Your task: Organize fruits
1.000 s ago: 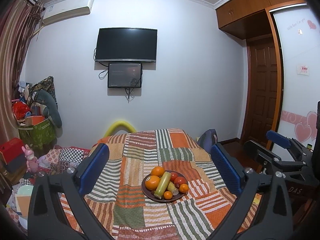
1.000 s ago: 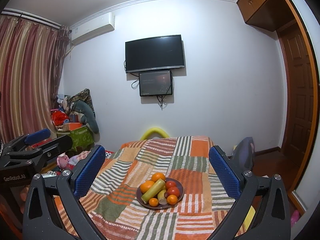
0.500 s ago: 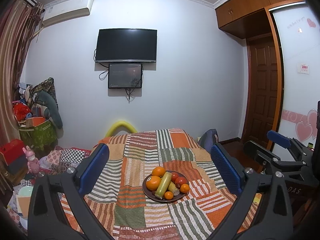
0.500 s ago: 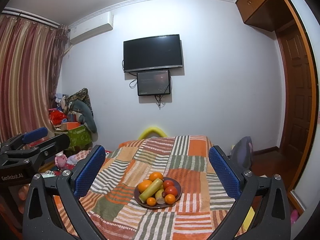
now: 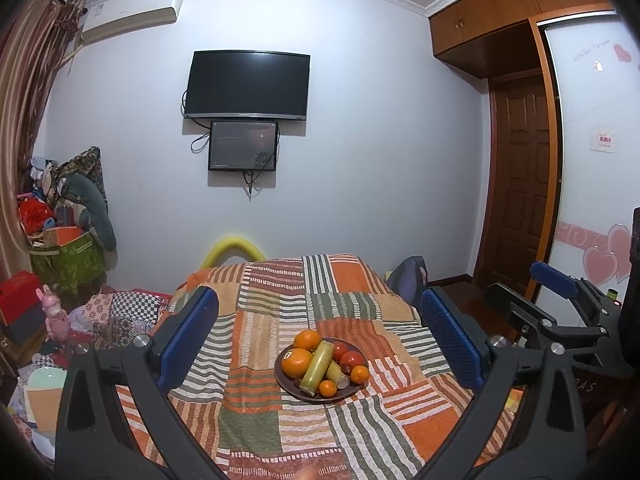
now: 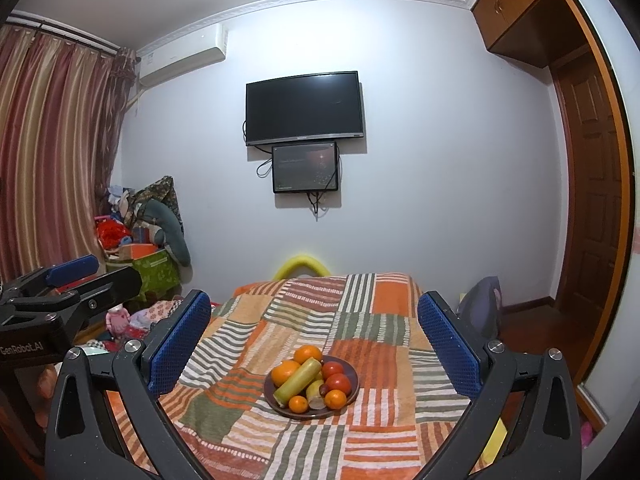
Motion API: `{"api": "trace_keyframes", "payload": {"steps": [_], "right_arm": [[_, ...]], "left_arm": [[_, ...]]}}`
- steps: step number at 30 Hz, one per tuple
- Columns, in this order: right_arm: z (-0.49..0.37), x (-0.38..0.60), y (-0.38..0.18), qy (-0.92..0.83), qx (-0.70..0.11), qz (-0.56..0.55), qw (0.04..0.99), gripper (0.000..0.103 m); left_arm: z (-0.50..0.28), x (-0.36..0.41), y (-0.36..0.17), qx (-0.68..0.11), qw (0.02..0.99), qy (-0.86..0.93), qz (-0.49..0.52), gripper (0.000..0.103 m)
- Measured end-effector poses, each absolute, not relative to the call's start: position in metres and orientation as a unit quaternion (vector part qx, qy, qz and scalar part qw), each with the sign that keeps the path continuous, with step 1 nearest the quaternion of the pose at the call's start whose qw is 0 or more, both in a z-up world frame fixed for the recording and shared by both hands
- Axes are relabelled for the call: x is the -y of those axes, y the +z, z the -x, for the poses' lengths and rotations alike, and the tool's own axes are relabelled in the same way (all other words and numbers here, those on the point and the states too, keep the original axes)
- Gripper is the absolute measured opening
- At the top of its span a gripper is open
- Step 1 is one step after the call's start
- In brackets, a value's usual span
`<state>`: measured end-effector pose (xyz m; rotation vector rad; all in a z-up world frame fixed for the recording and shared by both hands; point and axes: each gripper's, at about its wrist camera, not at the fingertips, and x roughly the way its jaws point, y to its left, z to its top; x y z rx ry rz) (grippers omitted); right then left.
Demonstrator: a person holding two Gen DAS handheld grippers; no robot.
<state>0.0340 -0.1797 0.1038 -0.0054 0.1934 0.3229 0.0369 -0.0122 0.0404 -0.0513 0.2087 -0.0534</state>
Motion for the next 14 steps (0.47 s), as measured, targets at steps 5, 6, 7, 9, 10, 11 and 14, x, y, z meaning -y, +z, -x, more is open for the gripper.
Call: {"api": "trace_keyframes", "payload": {"steps": [5, 6, 7, 9, 10, 11, 14], "right_arm": [[-0.0333, 0.1782, 0.1036, 0.156, -0.094, 0.007, 0.983, 0.103], [-0.0333, 0.178, 0.1036, 0.156, -0.095, 0.008, 0.983, 0.103], [-0.0337, 0.1778, 0.1035, 0.156, -0.095, 0.008, 0.983, 0.103], [-0.0341, 0.1784, 0.1036, 0.156, -0.096, 0.007, 0.983, 0.103], [-0.0343, 0.1782, 0.1037, 0.156, -0.096, 0.008, 0.983, 0.103], [-0.034, 0.1781, 0.1034, 0.155, -0.096, 0.008, 0.983, 0.103], [-0.0354, 0.1789, 0.1028, 0.155, -0.098, 0.006, 0.983, 0.103]], "left_arm": [[-0.0392, 0.013, 0.0388, -0.107, 0.994, -0.026, 0.025, 0.103], [-0.0396, 0.0132, 0.0385, -0.108, 0.993, -0.026, 0.024, 0.103], [-0.039, 0.0139, 0.0381, -0.109, 0.993, -0.027, 0.024, 0.103], [-0.0394, 0.0147, 0.0375, -0.112, 0.993, -0.03, 0.023, 0.103], [-0.0396, 0.0154, 0.0374, -0.113, 0.993, -0.031, 0.023, 0.103], [-0.0396, 0.0159, 0.0374, -0.113, 0.993, -0.032, 0.023, 0.103], [-0.0396, 0.0172, 0.0364, -0.114, 0.993, -0.033, 0.022, 0.103]]}}
